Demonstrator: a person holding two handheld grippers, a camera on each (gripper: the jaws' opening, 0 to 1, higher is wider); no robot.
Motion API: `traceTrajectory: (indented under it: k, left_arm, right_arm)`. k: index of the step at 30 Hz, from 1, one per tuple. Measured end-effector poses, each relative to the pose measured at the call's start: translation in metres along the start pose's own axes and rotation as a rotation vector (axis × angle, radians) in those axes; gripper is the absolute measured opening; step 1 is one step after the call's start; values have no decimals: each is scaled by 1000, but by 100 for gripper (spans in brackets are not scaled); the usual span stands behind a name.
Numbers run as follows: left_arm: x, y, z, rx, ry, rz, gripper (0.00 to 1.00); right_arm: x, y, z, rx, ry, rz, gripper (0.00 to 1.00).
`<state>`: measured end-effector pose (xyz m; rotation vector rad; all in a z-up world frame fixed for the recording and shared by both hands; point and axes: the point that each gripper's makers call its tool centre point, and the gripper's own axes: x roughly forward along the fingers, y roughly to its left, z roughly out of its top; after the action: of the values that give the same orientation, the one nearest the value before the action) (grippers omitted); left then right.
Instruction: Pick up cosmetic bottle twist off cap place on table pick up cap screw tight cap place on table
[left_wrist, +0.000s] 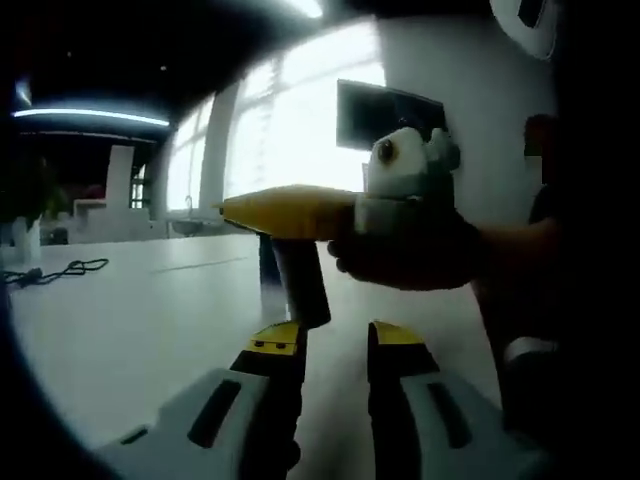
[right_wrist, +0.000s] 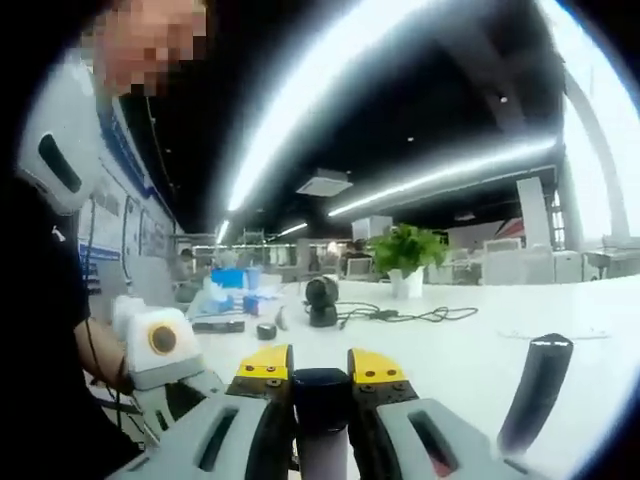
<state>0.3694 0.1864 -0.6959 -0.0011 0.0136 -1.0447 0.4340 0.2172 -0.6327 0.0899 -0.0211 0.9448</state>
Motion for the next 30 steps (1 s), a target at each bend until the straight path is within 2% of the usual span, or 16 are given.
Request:
traceTrajectory:
  k: [5,11,18,21,30]
  left_arm:
    - [2,-1,-6,20,28,-7,14]
    - [1,-3,-4,16,17,-10,14]
    - [1,-3,-3,19,11,-15,14]
    - [1,-3,-3,16,11,-16,14]
    - [0,2,-1,0,-1,-10,14]
  right_arm:
    - [10,-2,0,-17,-8,-23,13]
    - [22,-19,-6,-4,8,-95,13]
    - [38,-35,-10,-10,-15,-154,13]
    - [46,-42,-14,15,-28,-187,13]
    - [76,-55,-30,6,-26,-215,13]
